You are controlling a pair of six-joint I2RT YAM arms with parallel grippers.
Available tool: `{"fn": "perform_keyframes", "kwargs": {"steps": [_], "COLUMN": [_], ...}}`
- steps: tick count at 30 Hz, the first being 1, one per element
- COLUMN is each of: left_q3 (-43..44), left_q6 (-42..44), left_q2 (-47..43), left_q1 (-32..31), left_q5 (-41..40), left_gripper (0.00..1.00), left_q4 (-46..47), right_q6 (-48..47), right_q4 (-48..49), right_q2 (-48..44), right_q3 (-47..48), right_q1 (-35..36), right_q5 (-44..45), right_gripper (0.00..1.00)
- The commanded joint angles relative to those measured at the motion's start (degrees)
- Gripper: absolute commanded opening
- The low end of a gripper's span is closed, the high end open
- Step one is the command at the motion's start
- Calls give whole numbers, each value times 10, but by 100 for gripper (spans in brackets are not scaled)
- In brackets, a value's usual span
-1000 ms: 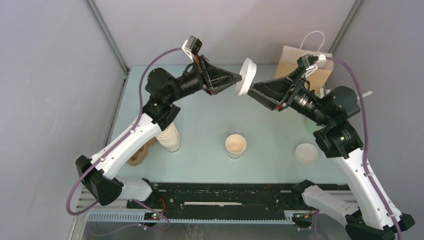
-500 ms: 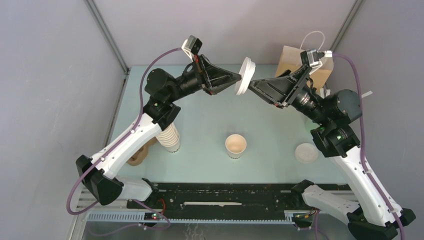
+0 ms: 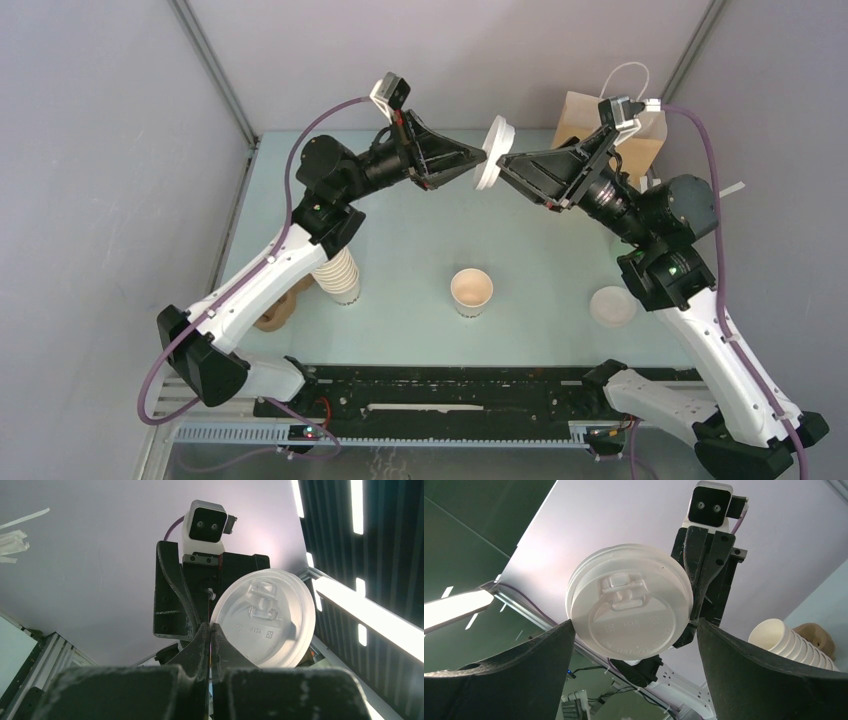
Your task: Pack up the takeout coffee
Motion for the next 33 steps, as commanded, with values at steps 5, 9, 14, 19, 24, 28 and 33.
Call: {"fn": "perform_keyframes", "kwargs": {"steps": [5,9,14,19,24,28,33], "left_q3": [-4,-2,1,1,1,-2,-1], "left_q6": [11,22,25,26,25,26,26], "left_q2": [1,-1,-1,-2,-4,-6,-7], "left_q1": [3,3,3,3,2,2,3], "left_q5": [21,21,21,19,19,18,16], "left_gripper": [0,0,0,0,0,0,0], "left_q4": [3,-10,-16,-18,-19,-19,-20], "right_q6": [2,1,2,12,20,21,20], "right_q4": [28,26,28,33,36,35,26], "right_q2": [2,1,1,3,6,4,3], "right_q3": [5,4,5,5,5,5,5], "right_q1": [5,5,4,4,5,5,5], "right_q5": [6,3,4,-1,-5,0,2], "right_gripper": [100,100,100,99,93,91,87]}}
